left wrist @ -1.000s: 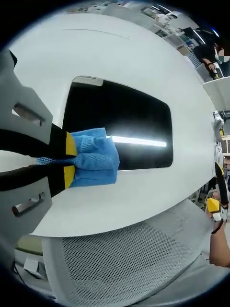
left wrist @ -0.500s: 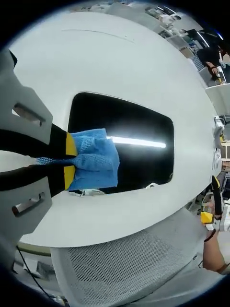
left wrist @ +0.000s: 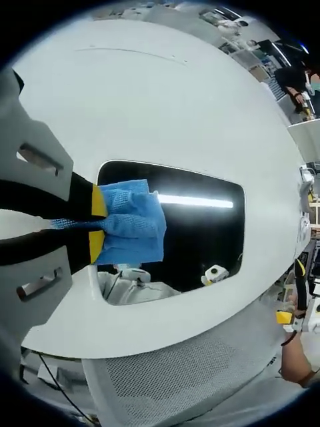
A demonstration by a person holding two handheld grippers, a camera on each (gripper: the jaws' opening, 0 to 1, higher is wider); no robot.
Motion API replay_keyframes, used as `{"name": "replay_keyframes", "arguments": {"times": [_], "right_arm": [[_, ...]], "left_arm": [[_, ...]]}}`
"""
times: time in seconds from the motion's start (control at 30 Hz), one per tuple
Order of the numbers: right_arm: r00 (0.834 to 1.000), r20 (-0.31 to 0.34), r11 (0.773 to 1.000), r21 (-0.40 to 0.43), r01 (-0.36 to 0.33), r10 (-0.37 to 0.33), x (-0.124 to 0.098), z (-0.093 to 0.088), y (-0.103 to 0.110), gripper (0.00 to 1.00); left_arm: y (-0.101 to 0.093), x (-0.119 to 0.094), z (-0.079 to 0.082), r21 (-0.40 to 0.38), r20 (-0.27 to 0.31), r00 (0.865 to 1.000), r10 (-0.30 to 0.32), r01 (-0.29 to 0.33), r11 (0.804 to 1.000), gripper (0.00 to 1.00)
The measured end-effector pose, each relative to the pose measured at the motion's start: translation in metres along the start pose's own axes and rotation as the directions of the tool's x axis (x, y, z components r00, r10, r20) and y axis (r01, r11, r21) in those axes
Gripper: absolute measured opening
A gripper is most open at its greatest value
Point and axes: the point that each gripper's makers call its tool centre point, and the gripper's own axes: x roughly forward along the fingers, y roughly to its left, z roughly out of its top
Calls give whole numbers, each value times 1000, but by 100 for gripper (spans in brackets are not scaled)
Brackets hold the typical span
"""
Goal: Wipe the mirror surface with the cleaning cloth until all visible marks leave the cleaned area.
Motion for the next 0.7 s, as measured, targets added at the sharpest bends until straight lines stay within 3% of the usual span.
{"name": "replay_keyframes", "arguments": {"times": [0.43,0.7], "right_arm": [[1000,-1,1000,-6,-2,2,1,-1,0,88],[1000,2,1000,-8,9,-9,0,0,-2,90]], "left_arm": [[33,0,1,34,-28,999,30,-29,999,1],[47,-1,2,16,-27,998,56,-56,998,1]]}}
